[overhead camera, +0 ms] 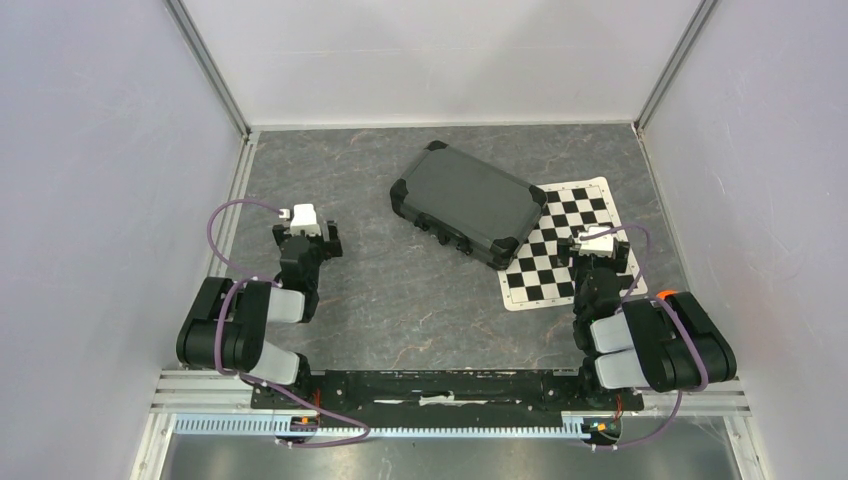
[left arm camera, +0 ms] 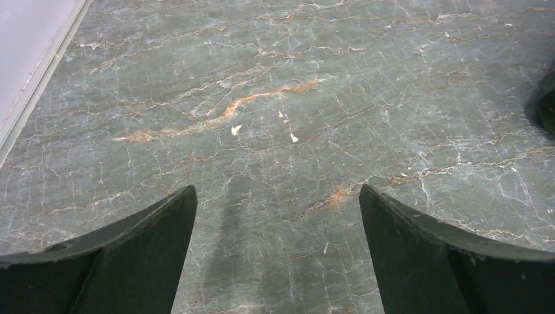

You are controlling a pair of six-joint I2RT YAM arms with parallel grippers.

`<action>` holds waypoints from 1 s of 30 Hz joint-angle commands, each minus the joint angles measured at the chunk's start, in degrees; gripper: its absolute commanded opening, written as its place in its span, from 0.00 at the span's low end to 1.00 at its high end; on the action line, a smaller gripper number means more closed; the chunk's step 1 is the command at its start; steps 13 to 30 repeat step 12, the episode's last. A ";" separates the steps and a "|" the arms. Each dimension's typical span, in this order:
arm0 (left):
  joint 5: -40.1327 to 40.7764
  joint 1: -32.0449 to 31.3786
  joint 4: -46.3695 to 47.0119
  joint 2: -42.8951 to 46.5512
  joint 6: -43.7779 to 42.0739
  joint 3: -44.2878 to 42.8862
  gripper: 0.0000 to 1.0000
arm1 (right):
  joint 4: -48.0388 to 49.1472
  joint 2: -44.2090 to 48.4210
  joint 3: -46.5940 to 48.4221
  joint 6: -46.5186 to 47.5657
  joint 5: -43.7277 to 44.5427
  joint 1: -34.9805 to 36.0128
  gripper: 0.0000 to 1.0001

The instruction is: Pack up texas hold em set

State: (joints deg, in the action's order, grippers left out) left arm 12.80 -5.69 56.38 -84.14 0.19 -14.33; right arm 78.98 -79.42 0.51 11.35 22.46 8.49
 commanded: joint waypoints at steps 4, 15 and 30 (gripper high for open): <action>-0.72 0.15 3.69 -0.41 0.52 -1.40 1.00 | 4.09 0.17 -6.11 -0.81 0.91 -0.19 0.98; -1.22 0.34 2.99 -0.38 0.44 -1.67 1.00 | 4.25 0.11 -6.06 -0.81 0.90 -0.19 0.98; -1.22 0.34 2.99 -0.38 0.44 -1.67 1.00 | 4.25 0.11 -6.06 -0.81 0.90 -0.19 0.98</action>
